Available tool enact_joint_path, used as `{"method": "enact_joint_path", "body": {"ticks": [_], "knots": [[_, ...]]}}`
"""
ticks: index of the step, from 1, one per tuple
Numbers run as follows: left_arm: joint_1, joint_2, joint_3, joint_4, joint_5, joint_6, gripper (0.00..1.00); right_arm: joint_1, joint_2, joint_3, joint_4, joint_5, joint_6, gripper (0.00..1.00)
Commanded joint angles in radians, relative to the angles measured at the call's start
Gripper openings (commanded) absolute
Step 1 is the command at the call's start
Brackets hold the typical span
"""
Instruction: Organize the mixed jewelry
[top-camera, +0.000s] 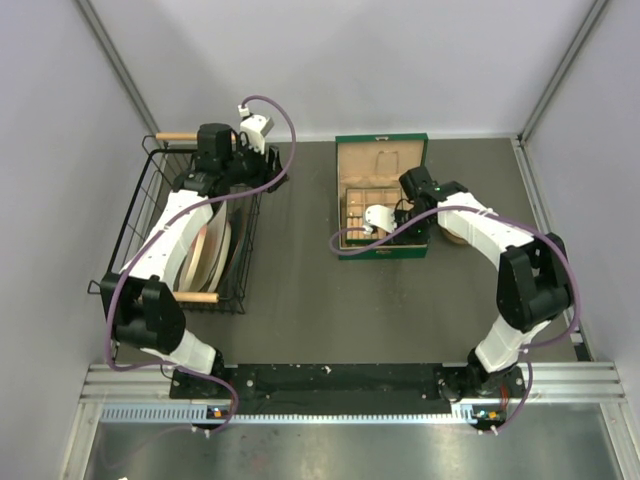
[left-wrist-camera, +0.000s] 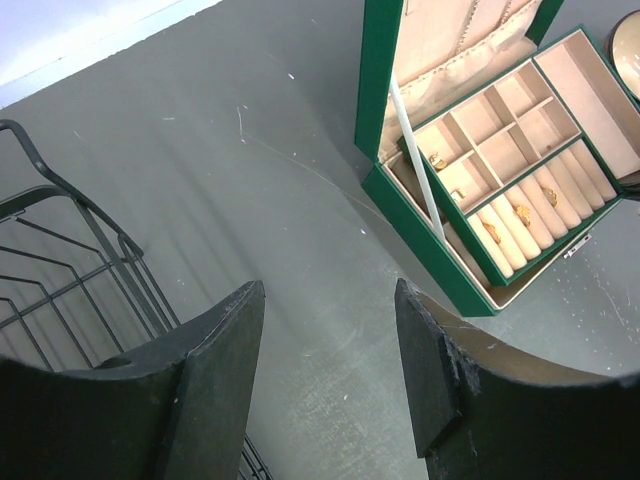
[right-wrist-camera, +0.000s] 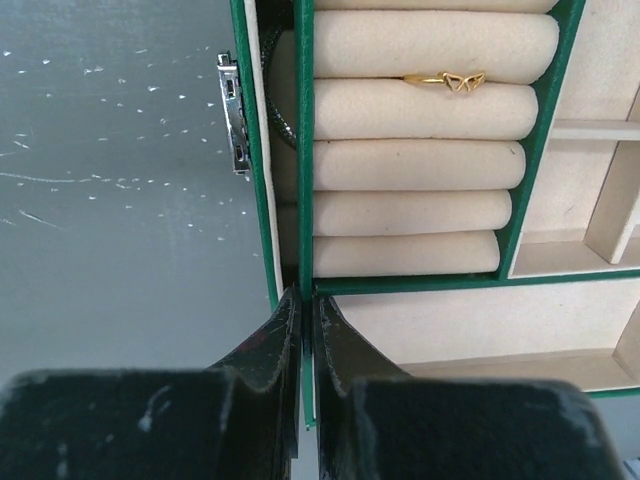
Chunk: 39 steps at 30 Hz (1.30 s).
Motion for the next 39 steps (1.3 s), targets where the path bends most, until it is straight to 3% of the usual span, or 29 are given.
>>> {"method": "enact_joint_path", "body": {"ticks": [1,39], "knots": [[0.004,-0.001,0.044,0.04,0.025,0.005,0.6,0.011,0.01,0.06,0.044,-0.011,-0.025,0.0],[0.004,-0.002,0.039,0.043,0.028,0.007,0.6,0.043,0.01,0.063,-0.006,-0.076,-0.049,0.0]]}}
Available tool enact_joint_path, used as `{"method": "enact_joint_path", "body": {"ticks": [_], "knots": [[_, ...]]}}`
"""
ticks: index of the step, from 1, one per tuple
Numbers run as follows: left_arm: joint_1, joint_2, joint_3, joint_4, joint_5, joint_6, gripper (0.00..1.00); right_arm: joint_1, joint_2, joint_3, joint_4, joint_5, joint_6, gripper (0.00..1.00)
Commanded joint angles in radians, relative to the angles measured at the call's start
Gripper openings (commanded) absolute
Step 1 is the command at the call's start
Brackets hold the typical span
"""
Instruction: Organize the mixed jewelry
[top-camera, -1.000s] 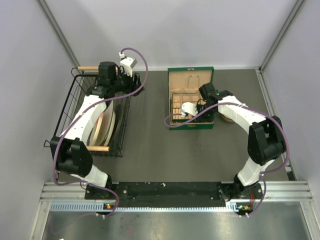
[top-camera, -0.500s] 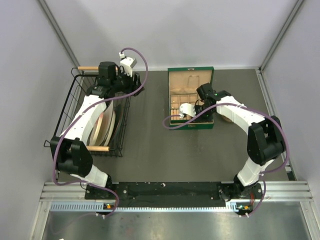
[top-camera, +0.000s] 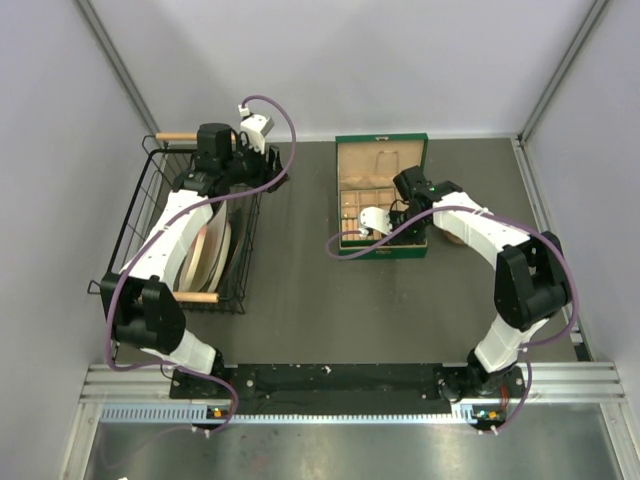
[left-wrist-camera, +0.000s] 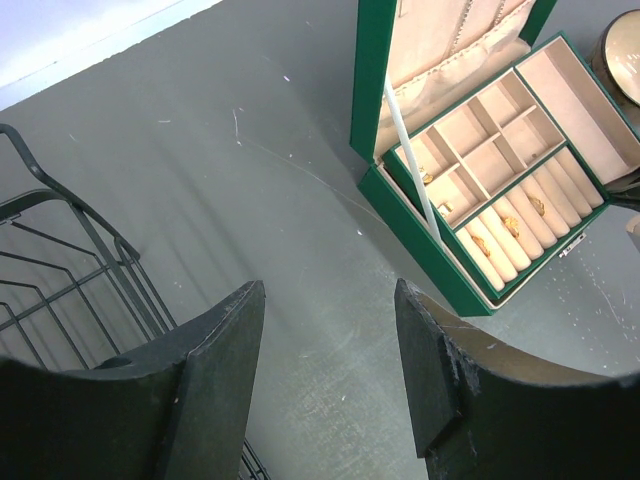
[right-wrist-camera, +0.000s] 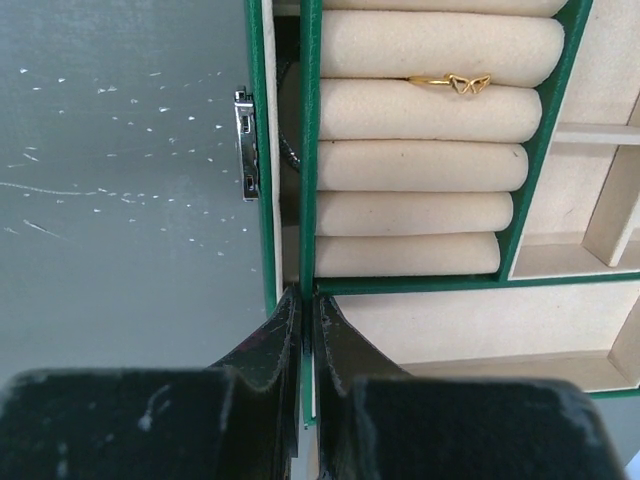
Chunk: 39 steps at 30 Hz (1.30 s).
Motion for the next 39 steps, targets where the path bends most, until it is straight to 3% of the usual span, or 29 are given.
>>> {"method": "enact_joint_path", "body": {"ticks": [1,17,39], "knots": [[0.004,-0.006,0.038,0.041,0.016,0.01,0.6,0.008,-0.005,0.043,-0.005,-0.079,-0.023,0.0],[0.004,-0.001,0.038,0.044,0.026,0.005,0.6,-0.033,0.053,0.086,-0.053,-0.137,-0.032,0.01],[0.003,0.035,0.045,0.055,0.075,-0.001,0.6,-0.053,0.004,0.112,-0.051,-0.136,0.044,0.29]]}}
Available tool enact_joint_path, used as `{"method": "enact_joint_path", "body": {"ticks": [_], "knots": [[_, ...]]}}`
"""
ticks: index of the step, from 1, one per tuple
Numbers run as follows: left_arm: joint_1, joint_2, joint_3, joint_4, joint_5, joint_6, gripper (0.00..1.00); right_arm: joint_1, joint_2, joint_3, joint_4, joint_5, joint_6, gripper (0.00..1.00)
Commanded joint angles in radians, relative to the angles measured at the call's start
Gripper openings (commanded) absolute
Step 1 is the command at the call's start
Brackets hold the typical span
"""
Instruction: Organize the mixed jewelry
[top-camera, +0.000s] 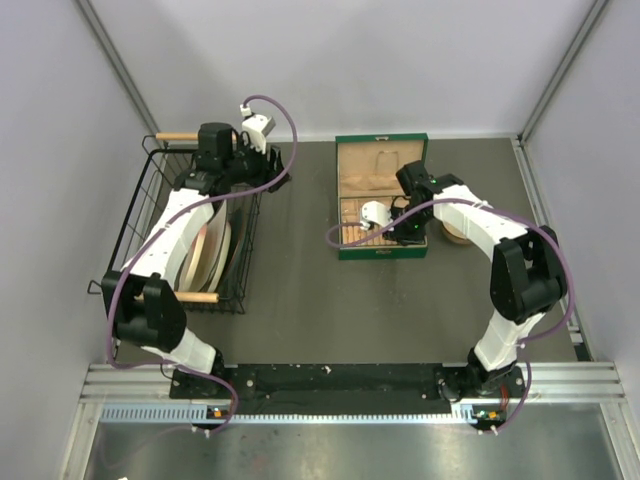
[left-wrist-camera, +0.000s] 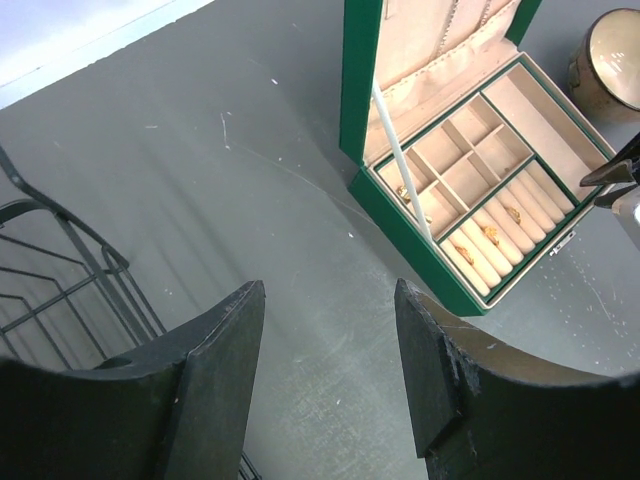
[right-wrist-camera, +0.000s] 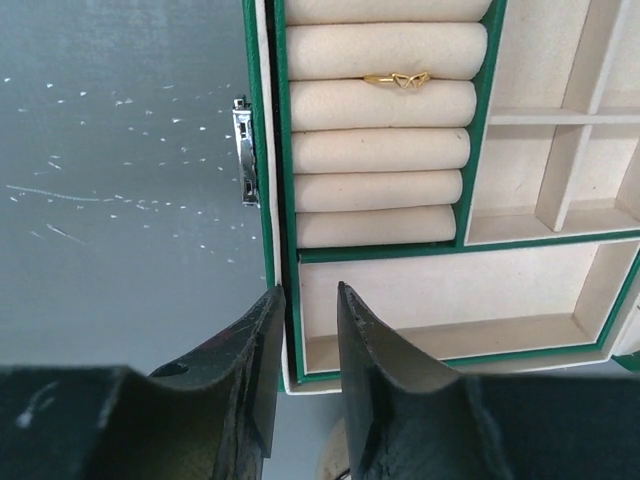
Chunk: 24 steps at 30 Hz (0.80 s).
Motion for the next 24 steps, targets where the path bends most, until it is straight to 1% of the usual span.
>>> {"method": "enact_joint_path", "body": {"ticks": [1,3,4,8,9,10,11,13,15,16,18,20,22,23,24], "knots": [[0.003,0.042,0.063,0.051,0.079,-0.011,0.6,-0.022,-0.051,0.056,0.016,-0.073,0.064,0.32],[0.001,0.077,0.085,0.051,0.123,-0.028,0.61,-0.031,-0.079,0.081,0.017,-0.106,0.128,0.36],[0.0,0.088,0.103,0.058,0.173,-0.034,0.61,-0.044,-0.092,0.087,0.017,-0.119,0.148,0.44],[-0.008,0.154,0.128,0.138,0.255,-0.068,0.63,-0.076,-0.142,0.104,0.025,-0.186,0.272,0.48],[-0.01,0.168,0.134,0.153,0.266,-0.072,0.64,-0.082,-0.151,0.107,0.028,-0.194,0.295,0.5],[-0.016,0.18,0.154,0.178,0.272,-0.074,0.64,-0.091,-0.166,0.107,0.037,-0.199,0.317,0.58],[-0.019,0.211,0.165,0.192,0.293,-0.075,0.65,-0.109,-0.172,0.109,0.04,-0.209,0.356,0.59],[-0.026,0.241,0.192,0.221,0.307,-0.078,0.67,-0.131,-0.185,0.107,0.053,-0.217,0.396,0.67],[-0.034,0.284,0.205,0.293,0.33,-0.106,0.71,-0.163,-0.203,0.099,0.076,-0.228,0.452,0.69],[-0.042,0.298,0.209,0.321,0.332,-0.109,0.77,-0.174,-0.211,0.095,0.08,-0.232,0.466,0.7],[-0.053,0.346,0.228,0.394,0.339,-0.103,0.84,-0.197,-0.231,0.081,0.089,-0.235,0.498,0.7],[-0.069,0.399,0.254,0.419,0.341,-0.092,0.88,-0.208,-0.252,0.061,0.095,-0.234,0.519,0.71],[-0.083,0.467,0.323,0.419,0.362,-0.097,0.93,-0.214,-0.264,0.046,0.099,-0.226,0.53,0.71],[-0.086,0.487,0.346,0.42,0.366,-0.097,0.99,-0.214,-0.274,0.03,0.097,-0.223,0.533,0.71],[-0.091,0.505,0.385,0.427,0.366,-0.094,0.99,-0.214,-0.287,0.023,0.097,-0.219,0.533,0.71]]}}
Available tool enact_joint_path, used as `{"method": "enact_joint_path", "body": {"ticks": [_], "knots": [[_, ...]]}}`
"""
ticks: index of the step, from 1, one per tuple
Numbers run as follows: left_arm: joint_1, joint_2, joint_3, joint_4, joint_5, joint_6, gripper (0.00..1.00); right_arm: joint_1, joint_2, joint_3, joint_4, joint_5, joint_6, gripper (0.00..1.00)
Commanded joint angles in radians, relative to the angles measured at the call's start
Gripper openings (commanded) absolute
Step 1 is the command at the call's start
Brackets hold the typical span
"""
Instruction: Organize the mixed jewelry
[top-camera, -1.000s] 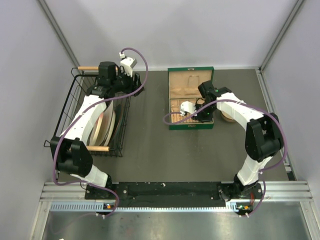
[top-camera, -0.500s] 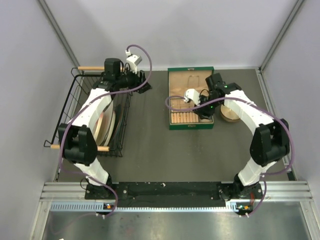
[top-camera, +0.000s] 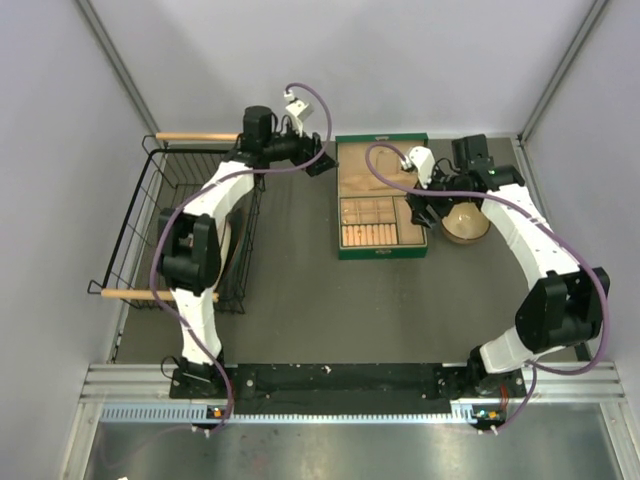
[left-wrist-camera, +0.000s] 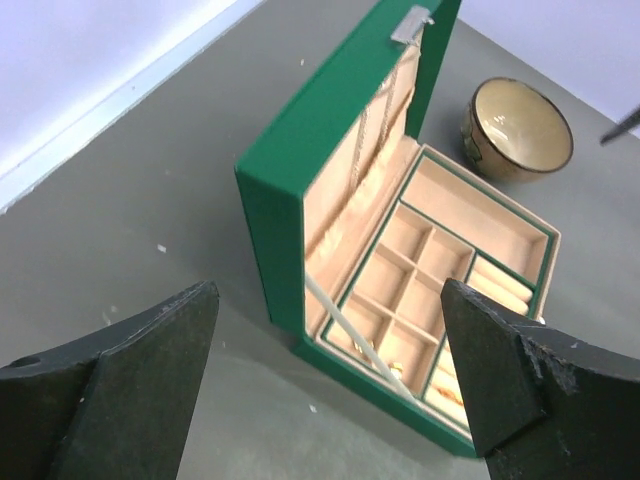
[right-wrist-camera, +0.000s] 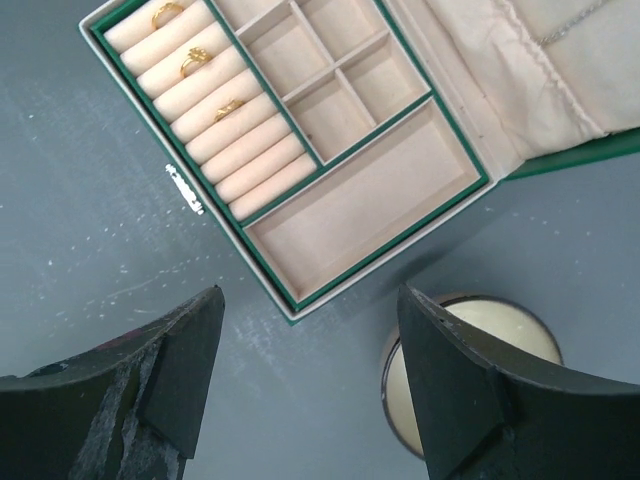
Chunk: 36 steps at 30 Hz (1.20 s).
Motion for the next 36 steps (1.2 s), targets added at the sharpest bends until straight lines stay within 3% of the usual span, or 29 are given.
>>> {"method": "enact_joint_path", "body": {"ticks": [1,7,13,20,30,34,36], "knots": [[-0.029,0.107,0.144,0.108,0.041,-0.001,0.99,-0.008,-0.077,-0.037,0.024,-0.02,0.062,0.71],[-0.046,0.222,0.27,0.185,0.098,-0.004,0.99,-0.009,-0.123,-0.08,0.026,-0.013,0.077,0.71],[-0.063,0.251,0.265,0.343,0.259,-0.162,0.99,-0.011,-0.148,-0.115,0.03,-0.011,0.089,0.7],[-0.081,0.07,-0.052,0.518,0.307,-0.263,0.99,-0.012,-0.218,-0.132,0.035,0.01,0.108,0.7],[-0.087,-0.261,-0.429,0.438,0.294,-0.155,0.99,-0.017,-0.316,-0.091,0.035,0.053,0.203,0.71],[-0.101,-0.344,-0.485,0.201,0.249,-0.014,0.99,-0.015,-0.317,-0.109,0.038,0.058,0.206,0.71],[-0.138,-0.359,-0.468,0.096,0.151,0.104,0.99,-0.017,-0.301,-0.122,0.055,0.066,0.21,0.71]]}}
